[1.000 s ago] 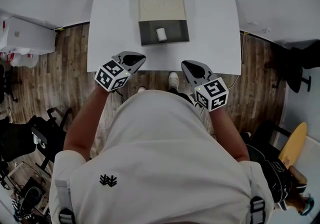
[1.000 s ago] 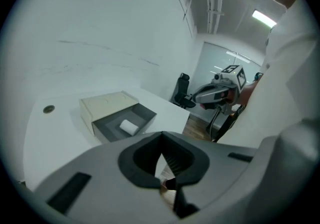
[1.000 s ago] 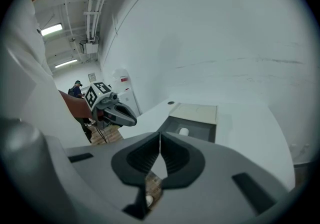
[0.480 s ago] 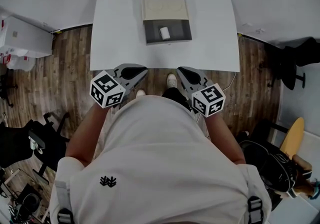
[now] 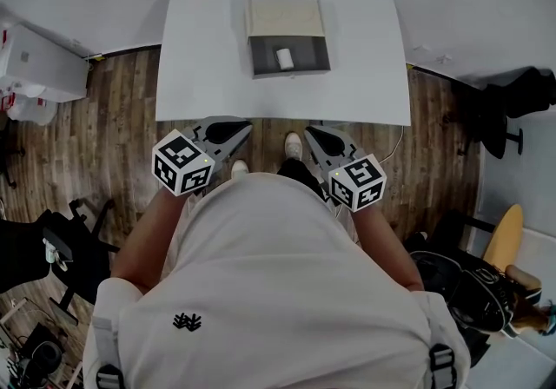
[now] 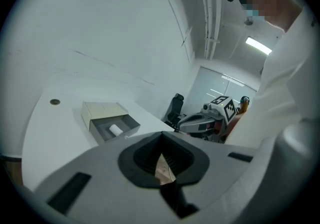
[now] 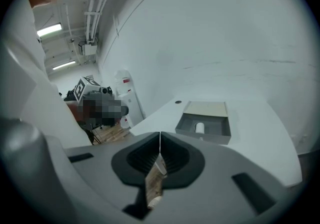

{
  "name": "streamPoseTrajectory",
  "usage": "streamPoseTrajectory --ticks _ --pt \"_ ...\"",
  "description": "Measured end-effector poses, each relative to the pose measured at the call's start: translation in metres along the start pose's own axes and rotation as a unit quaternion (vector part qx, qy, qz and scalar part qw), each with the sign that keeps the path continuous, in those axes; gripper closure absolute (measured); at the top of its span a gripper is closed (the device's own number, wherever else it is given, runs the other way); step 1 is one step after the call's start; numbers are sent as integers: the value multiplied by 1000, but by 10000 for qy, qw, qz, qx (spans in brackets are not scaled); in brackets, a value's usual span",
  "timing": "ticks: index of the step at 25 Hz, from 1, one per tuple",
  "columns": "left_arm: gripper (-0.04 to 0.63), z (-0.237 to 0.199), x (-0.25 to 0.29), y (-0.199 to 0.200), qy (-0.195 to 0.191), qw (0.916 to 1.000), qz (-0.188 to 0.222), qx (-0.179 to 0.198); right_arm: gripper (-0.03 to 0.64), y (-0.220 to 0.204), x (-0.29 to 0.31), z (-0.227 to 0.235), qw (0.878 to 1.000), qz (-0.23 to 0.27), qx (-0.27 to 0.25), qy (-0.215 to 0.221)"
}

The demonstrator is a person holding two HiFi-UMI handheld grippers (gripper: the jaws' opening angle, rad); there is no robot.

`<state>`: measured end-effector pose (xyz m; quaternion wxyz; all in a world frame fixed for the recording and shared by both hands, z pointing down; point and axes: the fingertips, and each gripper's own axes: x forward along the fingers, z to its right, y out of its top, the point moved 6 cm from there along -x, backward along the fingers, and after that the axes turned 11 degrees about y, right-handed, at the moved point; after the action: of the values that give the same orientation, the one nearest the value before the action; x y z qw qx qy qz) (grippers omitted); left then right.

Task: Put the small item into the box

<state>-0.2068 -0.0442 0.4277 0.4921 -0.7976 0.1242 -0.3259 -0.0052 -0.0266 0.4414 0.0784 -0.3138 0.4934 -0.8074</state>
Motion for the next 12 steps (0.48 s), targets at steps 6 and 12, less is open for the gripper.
streamPoseTrajectory --ticks 6,12 --pt "589 4 -1 -4 30 10000 -45 36 608 -3 -8 -2 10000 38 25 -83" --pt "589 6 -4 -3 -25 9999 -64 158 609 -9 -15 -10 9996 105 109 -248"
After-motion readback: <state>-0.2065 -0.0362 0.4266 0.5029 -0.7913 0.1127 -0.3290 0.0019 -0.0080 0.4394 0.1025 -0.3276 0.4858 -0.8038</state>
